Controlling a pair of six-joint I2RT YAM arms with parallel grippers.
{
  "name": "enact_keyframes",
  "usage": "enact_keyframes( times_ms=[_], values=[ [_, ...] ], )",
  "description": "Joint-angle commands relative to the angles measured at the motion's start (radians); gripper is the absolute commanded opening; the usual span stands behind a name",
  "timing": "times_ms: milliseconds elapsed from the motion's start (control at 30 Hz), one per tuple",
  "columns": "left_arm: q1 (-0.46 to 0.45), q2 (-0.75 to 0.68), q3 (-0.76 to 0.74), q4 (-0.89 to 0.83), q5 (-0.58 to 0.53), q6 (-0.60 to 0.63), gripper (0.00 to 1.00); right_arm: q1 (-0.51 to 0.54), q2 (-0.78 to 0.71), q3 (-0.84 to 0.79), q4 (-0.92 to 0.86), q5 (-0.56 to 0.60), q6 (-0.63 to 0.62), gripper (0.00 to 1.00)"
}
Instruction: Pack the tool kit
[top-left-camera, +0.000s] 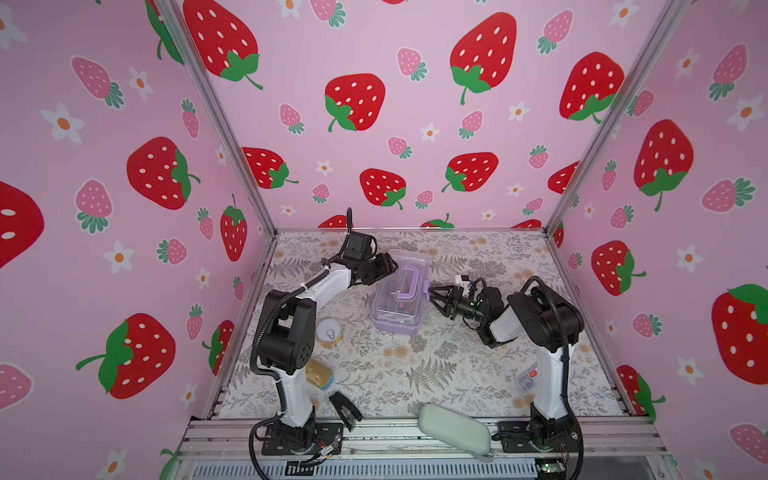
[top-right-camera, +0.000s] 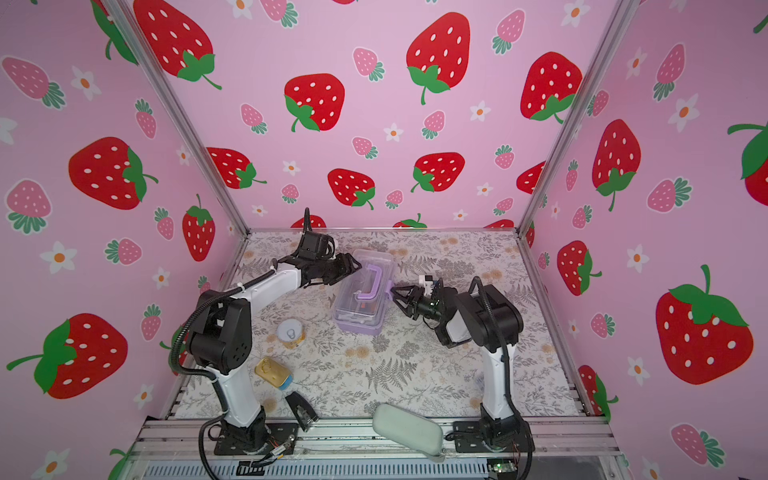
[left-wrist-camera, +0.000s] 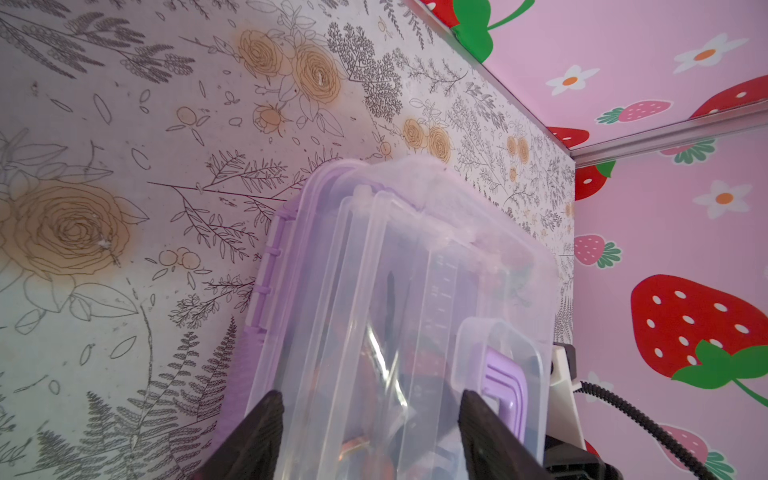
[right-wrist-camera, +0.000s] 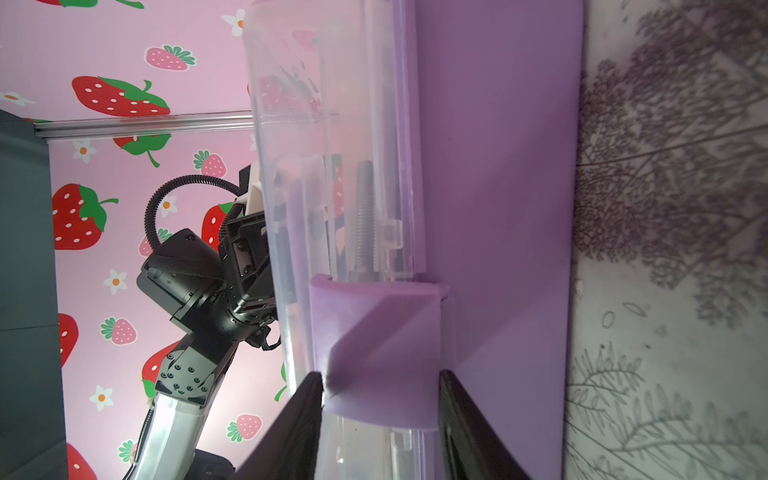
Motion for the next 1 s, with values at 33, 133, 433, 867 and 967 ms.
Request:
enact_keyframes(
  times_ms=[33, 133, 433, 867, 967],
  values=[
    [-0.012, 0.026, 0.039, -0.024, 0.021, -0.006, 0.68, 0.004, 0.033, 0.030, 0.217, -0.024, -0.017, 0.46],
    [-0.012, 0.028, 0.039, -0.026, 0.019, -0.006, 0.68, 0.004, 0.054, 0.031, 0.210, -0.030, -0.018, 0.46],
    [-0.012, 0.041, 0.048, -0.031, 0.022, -0.009, 0.68, 0.006, 0.087, 0.045, 0.133, -0.039, -0.068, 0.46],
    [-0.013, 0.045, 0.054, -0.036, 0.022, -0.011, 0.68, 0.006, 0.136, 0.061, 0.142, -0.040, -0.059, 0.41],
    [-0.014, 0.046, 0.056, -0.037, 0.022, -0.011, 0.68, 0.006, 0.140, 0.064, 0.126, -0.041, -0.068, 0.38]
  ],
)
